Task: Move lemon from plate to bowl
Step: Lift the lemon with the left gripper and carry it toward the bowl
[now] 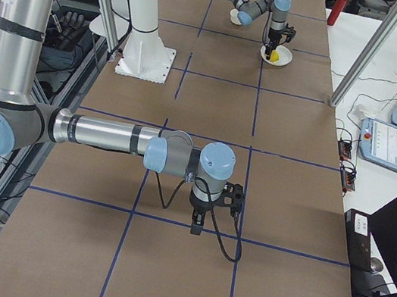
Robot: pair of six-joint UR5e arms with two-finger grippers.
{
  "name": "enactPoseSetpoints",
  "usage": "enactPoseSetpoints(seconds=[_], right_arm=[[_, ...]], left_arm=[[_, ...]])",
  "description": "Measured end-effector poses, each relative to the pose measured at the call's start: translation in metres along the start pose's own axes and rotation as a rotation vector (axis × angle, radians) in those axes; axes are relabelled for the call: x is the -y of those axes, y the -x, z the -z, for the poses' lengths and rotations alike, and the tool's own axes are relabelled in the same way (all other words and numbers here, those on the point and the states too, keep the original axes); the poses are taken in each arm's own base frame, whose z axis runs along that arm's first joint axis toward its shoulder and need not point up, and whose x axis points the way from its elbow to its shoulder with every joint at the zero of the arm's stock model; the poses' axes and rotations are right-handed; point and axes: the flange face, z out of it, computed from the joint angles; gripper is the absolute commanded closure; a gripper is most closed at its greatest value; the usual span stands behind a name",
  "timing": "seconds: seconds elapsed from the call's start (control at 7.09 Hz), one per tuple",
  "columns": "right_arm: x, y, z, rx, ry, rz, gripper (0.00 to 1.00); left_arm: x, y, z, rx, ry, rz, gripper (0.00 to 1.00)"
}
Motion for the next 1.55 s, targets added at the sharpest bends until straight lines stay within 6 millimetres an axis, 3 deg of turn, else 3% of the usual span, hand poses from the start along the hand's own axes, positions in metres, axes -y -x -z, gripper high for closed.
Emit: enactPoseSetpoints(seconds=[0.28,0.56,0.71,0.85,0.99,1.13,1.41,1.55], right_arm=[[0.000,0.000,0.000,0.000,0.000,0.000,0.00],[0.000,0.000,0.000,0.000,0.000,0.000,0.00],[0.000,0.000,0.000,0.000,0.000,0.000,0.00],[0.000,0.000,0.000,0.000,0.000,0.000,0.00],[0.000,0.000,0.000,0.000,0.000,0.000,0.00],[0.000,0.000,0.000,0.000,0.000,0.000,0.00],[0.000,0.000,0.000,0.000,0.000,0.000,0.00],[0.000,0.000,0.000,0.000,0.000,0.000,0.00]], left_arm=[[0.010,0.013,0.022,-0.013,-0.016,0.017,0.69],[0.026,0.037,0.073,-0.013,-0.020,0.088,0.69],[0.028,0.049,0.102,0.007,0.010,0.178,0.79],[0.026,0.062,0.124,0.022,0.045,0.307,0.81],[0.017,0.080,0.143,0.013,0.068,0.438,0.79],[-0.006,0.097,0.155,0.000,0.076,0.513,0.79],[-0.066,0.125,0.166,-0.009,0.079,0.554,0.81],[-0.106,0.142,0.168,-0.005,0.086,0.552,0.82]])
